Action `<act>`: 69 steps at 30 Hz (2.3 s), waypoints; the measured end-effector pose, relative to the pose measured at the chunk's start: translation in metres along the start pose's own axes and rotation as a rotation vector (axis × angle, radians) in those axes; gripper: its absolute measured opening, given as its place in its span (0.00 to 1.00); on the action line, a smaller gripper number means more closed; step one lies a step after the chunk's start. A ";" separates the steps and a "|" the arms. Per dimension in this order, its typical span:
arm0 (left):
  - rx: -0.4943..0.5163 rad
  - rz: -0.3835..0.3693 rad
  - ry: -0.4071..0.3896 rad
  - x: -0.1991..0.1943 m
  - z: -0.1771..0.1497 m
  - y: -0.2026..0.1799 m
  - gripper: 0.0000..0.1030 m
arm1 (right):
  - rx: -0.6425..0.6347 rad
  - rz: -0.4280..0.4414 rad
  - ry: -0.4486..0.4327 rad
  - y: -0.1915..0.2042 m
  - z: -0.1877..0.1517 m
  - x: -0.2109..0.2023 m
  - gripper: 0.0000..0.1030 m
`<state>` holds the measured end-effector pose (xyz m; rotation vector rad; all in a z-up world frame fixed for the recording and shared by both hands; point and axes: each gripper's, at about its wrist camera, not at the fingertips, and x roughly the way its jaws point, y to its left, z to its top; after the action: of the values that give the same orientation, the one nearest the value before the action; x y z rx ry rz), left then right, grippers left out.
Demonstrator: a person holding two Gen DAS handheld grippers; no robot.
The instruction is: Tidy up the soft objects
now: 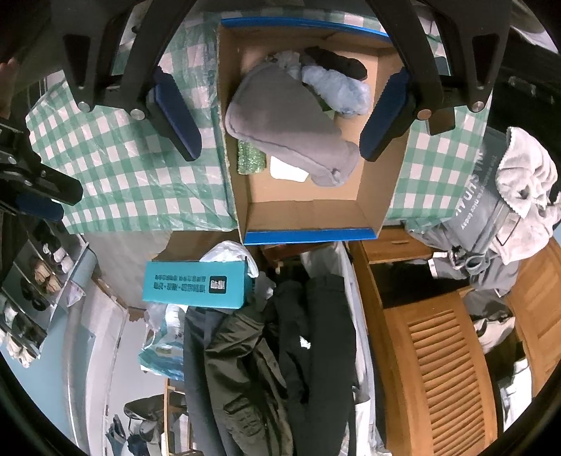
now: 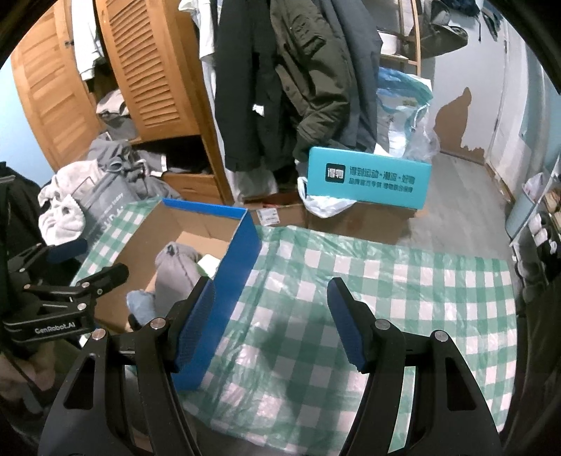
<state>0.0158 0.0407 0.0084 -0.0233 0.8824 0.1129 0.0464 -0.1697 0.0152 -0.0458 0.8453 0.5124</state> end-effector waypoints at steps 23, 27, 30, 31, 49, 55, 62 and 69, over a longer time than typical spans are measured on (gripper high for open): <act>-0.005 0.015 0.004 0.001 -0.002 0.001 0.90 | -0.010 0.002 -0.001 0.003 -0.007 -0.007 0.64; -0.007 0.015 0.005 0.001 -0.002 0.002 0.90 | -0.011 0.000 0.005 0.003 -0.007 -0.006 0.64; -0.011 0.013 0.006 0.001 -0.002 0.003 0.90 | -0.011 -0.001 0.006 0.002 -0.005 -0.006 0.64; -0.011 0.011 0.004 0.001 -0.001 0.003 0.90 | -0.011 -0.002 0.006 0.002 -0.005 -0.006 0.64; -0.009 0.046 -0.017 -0.006 -0.006 -0.001 0.90 | -0.012 0.000 0.006 0.002 -0.005 -0.006 0.64; -0.015 0.042 -0.008 -0.006 -0.004 0.001 0.90 | -0.012 -0.001 0.009 -0.001 -0.005 -0.006 0.64; -0.028 0.025 0.010 -0.003 -0.005 0.001 0.90 | -0.010 -0.002 0.009 -0.001 -0.006 -0.006 0.64; -0.022 0.021 0.011 -0.001 -0.007 -0.001 0.90 | -0.011 -0.001 0.011 -0.001 -0.005 -0.006 0.64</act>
<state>0.0098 0.0387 0.0051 -0.0350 0.8929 0.1416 0.0396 -0.1743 0.0160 -0.0586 0.8533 0.5165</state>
